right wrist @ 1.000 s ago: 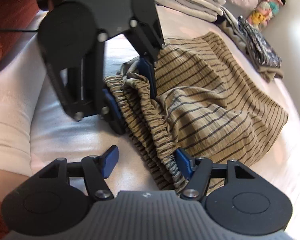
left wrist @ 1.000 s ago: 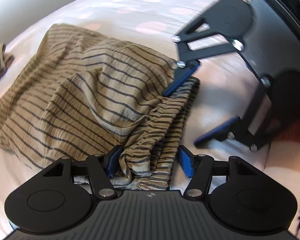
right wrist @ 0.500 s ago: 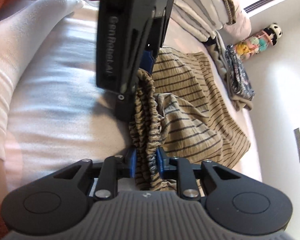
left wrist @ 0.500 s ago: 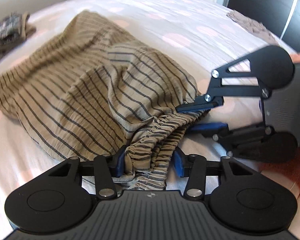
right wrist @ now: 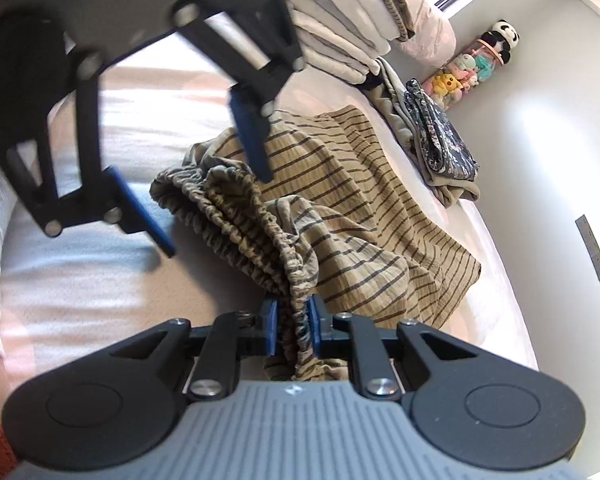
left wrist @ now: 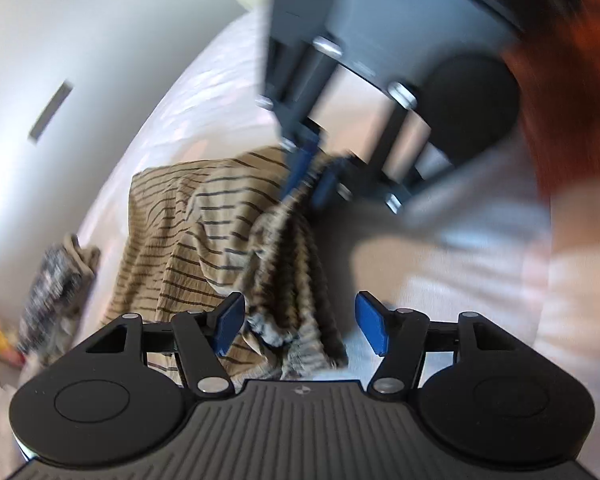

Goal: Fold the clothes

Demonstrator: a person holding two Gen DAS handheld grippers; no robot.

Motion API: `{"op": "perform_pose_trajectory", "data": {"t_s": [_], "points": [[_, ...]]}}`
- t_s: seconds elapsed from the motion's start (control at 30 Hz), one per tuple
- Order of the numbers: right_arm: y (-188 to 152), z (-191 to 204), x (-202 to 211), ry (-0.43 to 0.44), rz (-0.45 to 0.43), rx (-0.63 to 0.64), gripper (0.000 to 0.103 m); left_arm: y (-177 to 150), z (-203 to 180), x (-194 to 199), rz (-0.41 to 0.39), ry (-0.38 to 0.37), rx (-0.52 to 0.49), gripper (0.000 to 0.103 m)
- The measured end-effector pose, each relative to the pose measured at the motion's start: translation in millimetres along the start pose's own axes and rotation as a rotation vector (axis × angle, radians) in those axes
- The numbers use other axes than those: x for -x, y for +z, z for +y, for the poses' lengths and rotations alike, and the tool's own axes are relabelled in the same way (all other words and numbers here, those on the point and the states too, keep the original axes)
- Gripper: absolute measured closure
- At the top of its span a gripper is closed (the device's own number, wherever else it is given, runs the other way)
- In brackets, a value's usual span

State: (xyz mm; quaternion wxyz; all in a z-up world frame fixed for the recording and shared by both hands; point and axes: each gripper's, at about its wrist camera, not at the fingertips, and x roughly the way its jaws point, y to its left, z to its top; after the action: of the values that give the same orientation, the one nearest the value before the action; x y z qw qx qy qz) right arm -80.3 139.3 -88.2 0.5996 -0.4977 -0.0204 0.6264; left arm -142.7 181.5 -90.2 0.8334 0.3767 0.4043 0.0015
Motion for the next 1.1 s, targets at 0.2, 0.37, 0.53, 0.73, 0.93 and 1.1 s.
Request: {"op": "perform_pose_trajectory", "data": {"t_s": [0.2, 0.37, 0.53, 0.73, 0.93, 1.1], "points": [[-0.8, 0.7, 3.6, -0.002, -0.011, -0.006, 0.085, -1.6, -16.0, -8.3, 0.019, 0.108, -0.143, 0.044], [-2.6, 9.4, 9.0, 0.024, -0.016, 0.027, 0.085, -2.6, -20.0, -8.5, 0.025, 0.134, -0.171, 0.044], [-3.1, 13.6, 13.1, 0.029, -0.022, 0.046, 0.083, -2.0, -21.6, -6.1, 0.031, 0.139, -0.185, 0.044], [4.6, 17.5, 32.3, 0.047, -0.119, 0.064, 0.079, -1.0, -17.3, 1.0, 0.052, 0.094, -0.137, 0.044], [21.5, 30.1, 29.2, 0.079, -0.127, 0.101, 0.076, -0.5, -11.2, 2.1, 0.078, 0.071, -0.113, 0.044], [25.7, 41.8, 20.3, 0.070, -0.094, 0.133, 0.079, -3.9, -4.3, -2.6, 0.086, 0.055, -0.089, 0.044]]}}
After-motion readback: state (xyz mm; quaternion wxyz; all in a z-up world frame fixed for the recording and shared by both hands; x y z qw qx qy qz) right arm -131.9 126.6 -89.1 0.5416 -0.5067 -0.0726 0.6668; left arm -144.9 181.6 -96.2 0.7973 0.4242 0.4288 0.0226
